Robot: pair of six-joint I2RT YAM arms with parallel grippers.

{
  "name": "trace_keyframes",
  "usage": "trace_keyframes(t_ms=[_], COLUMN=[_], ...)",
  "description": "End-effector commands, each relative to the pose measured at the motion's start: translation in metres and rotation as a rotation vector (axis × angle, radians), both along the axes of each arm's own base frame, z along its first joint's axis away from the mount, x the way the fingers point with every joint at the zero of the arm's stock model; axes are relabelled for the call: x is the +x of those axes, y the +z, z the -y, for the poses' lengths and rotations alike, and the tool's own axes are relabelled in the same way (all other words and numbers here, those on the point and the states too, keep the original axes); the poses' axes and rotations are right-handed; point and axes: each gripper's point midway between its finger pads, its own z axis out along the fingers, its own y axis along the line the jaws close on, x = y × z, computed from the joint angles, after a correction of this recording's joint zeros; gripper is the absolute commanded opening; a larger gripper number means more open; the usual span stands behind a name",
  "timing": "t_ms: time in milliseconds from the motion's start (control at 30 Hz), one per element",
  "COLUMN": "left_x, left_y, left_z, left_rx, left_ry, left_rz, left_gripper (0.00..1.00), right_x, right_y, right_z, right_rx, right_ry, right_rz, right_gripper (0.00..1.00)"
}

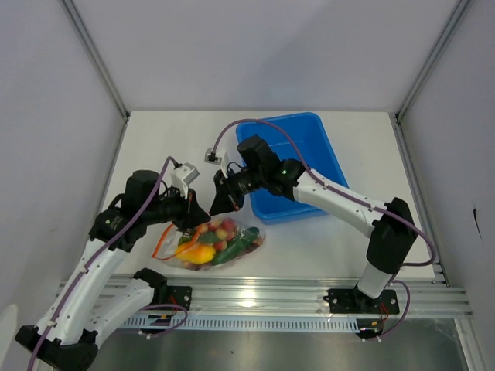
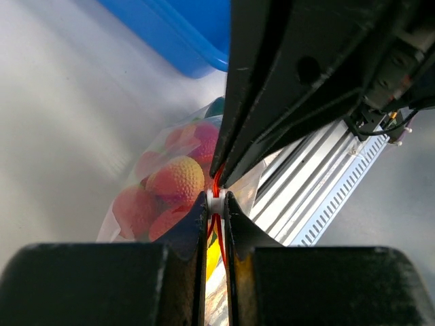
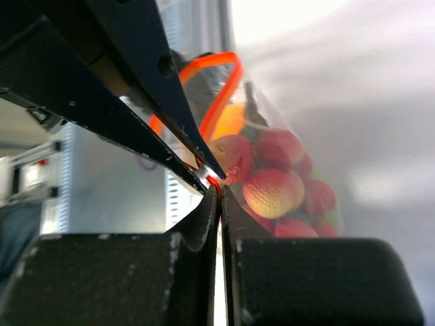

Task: Place the food in the zip-top bag and seal the zipper
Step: Zip the zipper food storage bag at the center of the board.

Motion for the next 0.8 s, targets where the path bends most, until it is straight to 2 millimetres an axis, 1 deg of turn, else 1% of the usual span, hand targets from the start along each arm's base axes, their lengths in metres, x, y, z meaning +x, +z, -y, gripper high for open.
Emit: trace_keyframes(t_ms=[0,33,100,133,200,400,500,600,633,667,767], left_x=[0.002,0.002,0.002,0.002,0.001,0.000,-0.001,-0.004,-0.005,-0.005,-0.009], left_y=[0.016,0.014,0.015,0.015,0.017,0.022,0.024,0.026,0.029,0.030,0.033], left_z=[0.004,0.003,0.002,0.002,0.001,-0.001,-0.002,-0.004,-0.005,-0.005,-0.008], left_rx=[-0.030,-0.028,-0.031,-0.033,-0.038,-0.037,-0.038,-0.038,-0.041,-0.042,-0.042], left_ry=[-0.001,0.003,0.014,0.019,0.023,0.036,0.044,0.050,0.054,0.054,0.059], left_rz=[0.023,0.016,0.023,0.020,0.028,0.027,0.032,0.033,0.039,0.039,0.046], left_gripper=[0.00,0.00,0.01,0.01,0.00,0.00,0.01,0.01,0.01,0.01,0.01], right_x=[0.034,0.049,0.062,0.072,0.081,0.102,0.110,0.117,0.123,0.124,0.133], right_y=[0.017,0.009,0.014,0.008,0.007,0.011,0.017,0.020,0.021,0.025,0.025], right_z=[0.004,0.011,0.021,0.028,0.036,0.058,0.068,0.079,0.085,0.089,0.103], right_rx=[0.000,-0.037,-0.047,-0.075,-0.098,-0.144,-0.153,-0.167,-0.168,-0.159,-0.172], right_ry=[-0.247,-0.342,-0.441,-0.503,-0.571,-0.717,-0.766,-0.807,-0.830,-0.844,-0.885], right_rz=[0.175,0.207,0.248,0.272,0.297,0.369,0.399,0.409,0.403,0.403,0.400], right_gripper=[0.00,0.00,0.00,0.00,0.00,0.00,0.00,0.00,0.00,0.00,0.00])
